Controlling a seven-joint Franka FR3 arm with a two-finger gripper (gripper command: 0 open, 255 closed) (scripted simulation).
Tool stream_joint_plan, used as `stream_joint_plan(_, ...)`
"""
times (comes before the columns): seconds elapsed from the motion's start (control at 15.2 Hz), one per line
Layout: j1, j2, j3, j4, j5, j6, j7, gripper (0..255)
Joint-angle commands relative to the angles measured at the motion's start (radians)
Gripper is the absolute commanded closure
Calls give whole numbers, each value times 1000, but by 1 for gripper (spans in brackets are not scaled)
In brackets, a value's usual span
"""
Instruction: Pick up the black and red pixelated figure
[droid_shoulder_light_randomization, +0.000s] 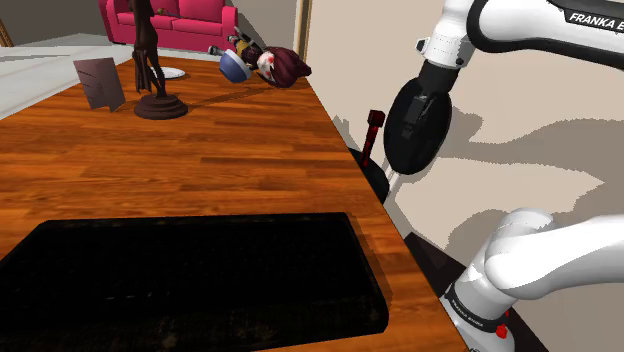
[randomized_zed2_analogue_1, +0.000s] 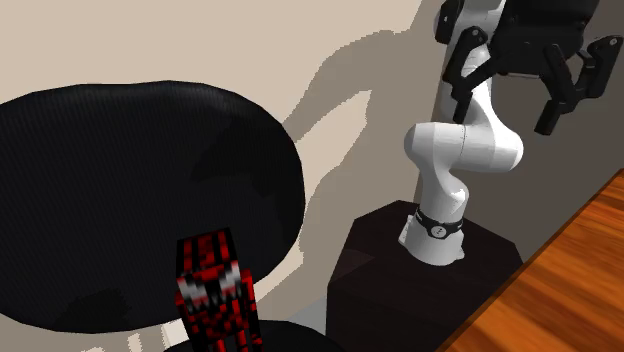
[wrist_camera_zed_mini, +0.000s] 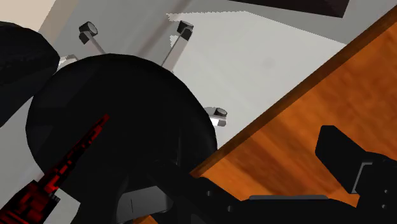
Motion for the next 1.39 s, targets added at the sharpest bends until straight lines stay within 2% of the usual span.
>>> stream_joint_plan(0.0, 0, 0, 0, 0, 0, 0, 0, 0)
stream_joint_plan(0.66, -20, 307, -183, 180, -51, 114, -229, 0)
stream_joint_plan(0.99, -24, 489, -264, 320, -32, 144, -348, 0)
stream_joint_plan(1.32, -37, 690, -333, 499, 23, 147, -474, 0)
